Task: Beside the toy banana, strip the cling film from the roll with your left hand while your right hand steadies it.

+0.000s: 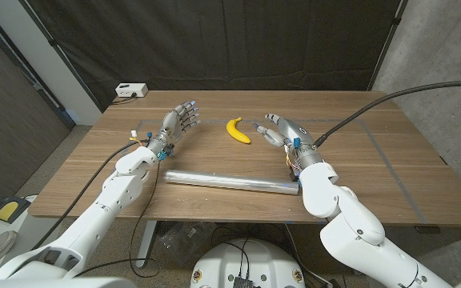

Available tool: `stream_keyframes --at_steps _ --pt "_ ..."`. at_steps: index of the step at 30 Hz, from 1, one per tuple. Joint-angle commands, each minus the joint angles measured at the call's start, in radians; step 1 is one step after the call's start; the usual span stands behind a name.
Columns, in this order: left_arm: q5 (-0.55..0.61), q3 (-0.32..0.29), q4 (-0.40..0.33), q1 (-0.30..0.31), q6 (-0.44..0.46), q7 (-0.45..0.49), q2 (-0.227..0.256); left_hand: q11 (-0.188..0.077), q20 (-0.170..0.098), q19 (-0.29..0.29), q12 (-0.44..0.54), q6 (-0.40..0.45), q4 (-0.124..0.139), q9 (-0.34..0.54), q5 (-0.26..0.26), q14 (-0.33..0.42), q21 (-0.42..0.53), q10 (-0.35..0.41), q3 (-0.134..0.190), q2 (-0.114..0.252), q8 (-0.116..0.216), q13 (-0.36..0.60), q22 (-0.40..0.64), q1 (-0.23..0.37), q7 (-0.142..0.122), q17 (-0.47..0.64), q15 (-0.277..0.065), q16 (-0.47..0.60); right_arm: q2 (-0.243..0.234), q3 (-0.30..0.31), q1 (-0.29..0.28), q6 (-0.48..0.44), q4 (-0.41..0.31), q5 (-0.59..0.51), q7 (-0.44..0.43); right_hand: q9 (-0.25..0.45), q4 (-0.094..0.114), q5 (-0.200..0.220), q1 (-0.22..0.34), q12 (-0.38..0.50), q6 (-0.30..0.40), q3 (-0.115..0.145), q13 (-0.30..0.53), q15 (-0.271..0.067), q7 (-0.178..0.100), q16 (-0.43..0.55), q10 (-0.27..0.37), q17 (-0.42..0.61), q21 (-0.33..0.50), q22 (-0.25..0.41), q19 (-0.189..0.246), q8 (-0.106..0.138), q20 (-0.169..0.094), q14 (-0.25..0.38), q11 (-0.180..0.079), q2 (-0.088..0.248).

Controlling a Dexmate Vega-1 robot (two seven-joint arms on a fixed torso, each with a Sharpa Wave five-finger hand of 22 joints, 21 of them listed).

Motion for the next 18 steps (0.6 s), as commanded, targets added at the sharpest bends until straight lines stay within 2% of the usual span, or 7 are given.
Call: stream_keyframes --at_steps 1,8,14,18 --pt "0.009 0.010 -0.010 0.000 0.004 -0.010 -0.005 0.002 0.006 0.000 0.001 0.003 -0.006 0.002 -0.005 0.007 0.001 0.006 0.001 0.005 0.004 0.001 0.005 0.007 -0.001 0.002 0.001 0.003 -0.056 -0.129 0.065 -0.134 -0.066 -0.090 0.096 0.003 -0.002 0.003 0.010 0.003 0.005 0.006 -0.001 -0.001 -0.001 0.003 0.003 0.001 -0.004 0.002 0.002 0.002 0.003 0.010 0.000 -0.005" --pt "0.011 0.013 -0.011 -0.008 0.009 -0.009 -0.009 0.001 0.006 0.001 0.001 0.003 -0.006 0.002 -0.005 0.007 0.000 0.008 0.001 0.005 0.004 0.001 0.005 0.008 -0.001 0.002 0.002 0.003 -0.075 -0.244 0.150 -0.225 -0.074 -0.180 0.194 0.003 -0.005 0.004 0.015 0.004 0.004 0.009 -0.001 -0.003 -0.002 0.001 0.007 0.000 -0.006 0.002 0.004 0.001 0.005 0.011 -0.004 -0.006" --pt "0.014 0.021 0.004 -0.024 0.014 -0.014 -0.014 0.002 0.005 0.001 0.001 0.004 -0.007 0.002 -0.005 0.008 -0.001 0.007 0.001 0.005 0.004 0.001 0.005 0.008 0.000 0.002 0.002 0.002 -0.082 -0.288 0.203 -0.253 -0.065 -0.188 0.250 0.003 -0.008 0.004 0.018 0.004 0.005 0.010 -0.001 -0.005 -0.001 0.001 0.009 -0.001 -0.007 0.002 0.006 0.001 0.006 0.014 -0.001 -0.008" --pt "0.017 0.027 0.018 -0.038 0.014 -0.020 -0.016 0.001 0.005 0.001 0.000 0.004 -0.007 0.002 -0.006 0.008 -0.001 0.008 0.001 0.005 0.003 0.001 0.005 0.008 0.001 0.003 0.003 0.002 -0.081 -0.342 0.259 -0.288 -0.049 -0.222 0.313 0.003 -0.011 0.004 0.023 0.004 0.005 0.012 -0.001 -0.006 -0.001 0.000 0.009 -0.001 -0.008 0.002 0.008 0.001 0.006 0.014 -0.005 -0.008"
